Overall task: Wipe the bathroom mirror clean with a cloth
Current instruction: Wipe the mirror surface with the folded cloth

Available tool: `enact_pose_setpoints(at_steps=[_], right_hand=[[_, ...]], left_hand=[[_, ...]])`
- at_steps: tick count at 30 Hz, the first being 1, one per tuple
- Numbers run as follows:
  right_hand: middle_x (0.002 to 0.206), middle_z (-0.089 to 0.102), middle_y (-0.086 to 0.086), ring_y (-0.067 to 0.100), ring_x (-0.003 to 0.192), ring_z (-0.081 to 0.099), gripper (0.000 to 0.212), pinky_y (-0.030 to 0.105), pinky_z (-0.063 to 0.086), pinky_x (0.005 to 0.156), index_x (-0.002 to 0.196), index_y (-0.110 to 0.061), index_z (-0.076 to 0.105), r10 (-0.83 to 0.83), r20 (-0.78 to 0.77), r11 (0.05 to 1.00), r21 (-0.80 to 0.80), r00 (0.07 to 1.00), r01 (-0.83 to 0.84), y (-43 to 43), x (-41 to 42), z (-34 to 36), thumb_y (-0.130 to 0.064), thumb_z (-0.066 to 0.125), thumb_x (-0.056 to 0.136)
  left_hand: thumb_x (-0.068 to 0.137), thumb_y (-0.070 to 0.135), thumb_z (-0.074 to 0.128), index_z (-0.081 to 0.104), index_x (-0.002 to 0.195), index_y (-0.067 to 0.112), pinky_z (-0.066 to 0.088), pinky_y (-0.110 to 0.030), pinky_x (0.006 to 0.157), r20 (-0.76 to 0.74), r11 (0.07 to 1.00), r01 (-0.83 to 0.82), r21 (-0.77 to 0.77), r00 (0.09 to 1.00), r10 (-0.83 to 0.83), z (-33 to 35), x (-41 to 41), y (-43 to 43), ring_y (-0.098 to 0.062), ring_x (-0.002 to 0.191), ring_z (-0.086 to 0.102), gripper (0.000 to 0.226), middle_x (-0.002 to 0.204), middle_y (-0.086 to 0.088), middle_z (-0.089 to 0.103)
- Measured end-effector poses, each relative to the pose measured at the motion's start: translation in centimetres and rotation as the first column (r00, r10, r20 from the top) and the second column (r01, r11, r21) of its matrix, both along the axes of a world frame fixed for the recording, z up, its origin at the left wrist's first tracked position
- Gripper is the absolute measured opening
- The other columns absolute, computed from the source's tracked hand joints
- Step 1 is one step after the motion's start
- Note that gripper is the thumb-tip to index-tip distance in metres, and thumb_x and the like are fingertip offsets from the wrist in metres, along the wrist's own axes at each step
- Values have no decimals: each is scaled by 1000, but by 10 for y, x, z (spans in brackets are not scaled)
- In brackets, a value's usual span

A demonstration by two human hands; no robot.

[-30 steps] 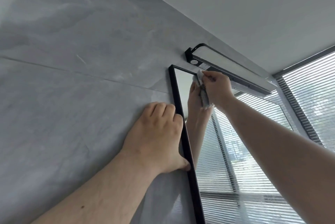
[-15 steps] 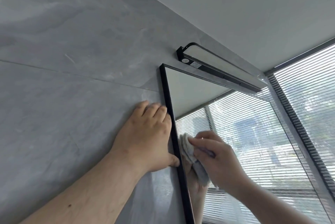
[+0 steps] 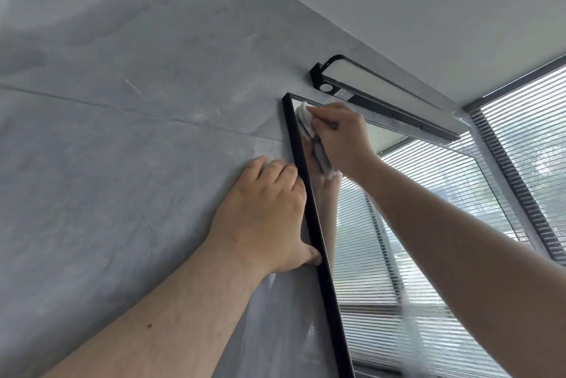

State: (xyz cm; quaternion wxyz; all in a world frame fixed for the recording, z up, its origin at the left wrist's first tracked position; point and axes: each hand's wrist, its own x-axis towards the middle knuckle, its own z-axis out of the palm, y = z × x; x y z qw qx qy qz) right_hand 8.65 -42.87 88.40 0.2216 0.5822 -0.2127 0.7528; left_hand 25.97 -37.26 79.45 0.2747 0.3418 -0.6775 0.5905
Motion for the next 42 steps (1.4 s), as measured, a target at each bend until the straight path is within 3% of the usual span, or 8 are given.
enact_pose_setpoints(at_steps=[8, 12, 16, 20, 28, 33, 36, 42], right_hand=[[99, 60, -14, -16, 90, 54, 27, 2, 38, 84, 112, -15, 76, -10, -52, 1000, -23, 999, 8, 1, 0, -26, -3, 67, 90], [103, 61, -14, -5, 98, 58, 30, 14, 45, 89, 112, -18, 76, 10, -118, 999, 53, 993, -4, 7, -4, -82, -1, 69, 88], [103, 63, -10, 3, 98, 61, 32, 17, 48, 83, 107, -18, 78, 43, -133, 998, 51, 990, -37, 5, -5, -147, 2, 70, 84], [101, 66, -6, 5, 92, 63, 26, 19, 50, 75, 103, -14, 79, 67, -118, 998, 19, 991, -65, 8, -2, -182, -11, 64, 82], [103, 65, -6, -2, 93, 61, 30, 11, 46, 84, 103, -24, 74, 105, 54, 991, 77, 993, -109, 5, -7, -121, 1, 67, 89], [100, 68, -4, 15, 96, 66, 20, 35, 53, 96, 98, -21, 79, 36, 272, 988, 134, 962, -75, -29, -57, -73, -9, 63, 94], [83, 68, 3, 17, 72, 66, 20, 42, 57, 84, 90, -24, 79, -7, 359, 983, 172, 933, -59, -52, -92, -67, -15, 62, 94], [58, 63, -8, 5, 49, 58, 23, 28, 49, 62, 81, -23, 77, -27, 385, 977, 208, 922, -58, -57, -104, -68, -18, 59, 94]], left_hand=[[65, 88, 51, 39, 146, 12, 10, -44, 121, -6, 1000, -6, 0, 1000, 6, 0, -1, 1, -23, 144, 24, 111, 152, -3, 36], [65, 88, 52, 39, 145, 13, 9, -43, 122, -7, 1000, 3, 11, 1000, -3, 0, 0, 2, -23, 144, 23, 110, 152, -3, 35], [62, 88, 53, 36, 147, 14, 7, -42, 122, -17, 999, 12, 33, 1000, -11, 0, 0, 3, -21, 146, 20, 114, 157, -2, 30], [61, 89, 54, 37, 147, 14, 7, -41, 121, -23, 999, 20, 38, 1000, -20, 1, -1, 3, -21, 146, 22, 115, 157, -2, 32], [63, 90, 51, 35, 148, 14, 7, -42, 122, -21, 999, 1, 45, 1000, 0, 0, -1, 3, -21, 147, 19, 115, 158, -3, 29], [65, 90, 48, 30, 151, 13, 8, -44, 122, -6, 1000, -8, 28, 1000, 8, 0, 0, 1, -22, 149, 17, 117, 160, -4, 26], [66, 90, 48, 29, 151, 13, 8, -44, 122, -5, 1000, -13, 22, 1000, 14, 0, 0, 0, -22, 149, 17, 116, 160, -4, 26], [66, 90, 48, 28, 151, 13, 7, -44, 122, -12, 999, -25, 35, 1000, 26, 0, 0, 1, -21, 149, 15, 117, 161, -4, 25]])
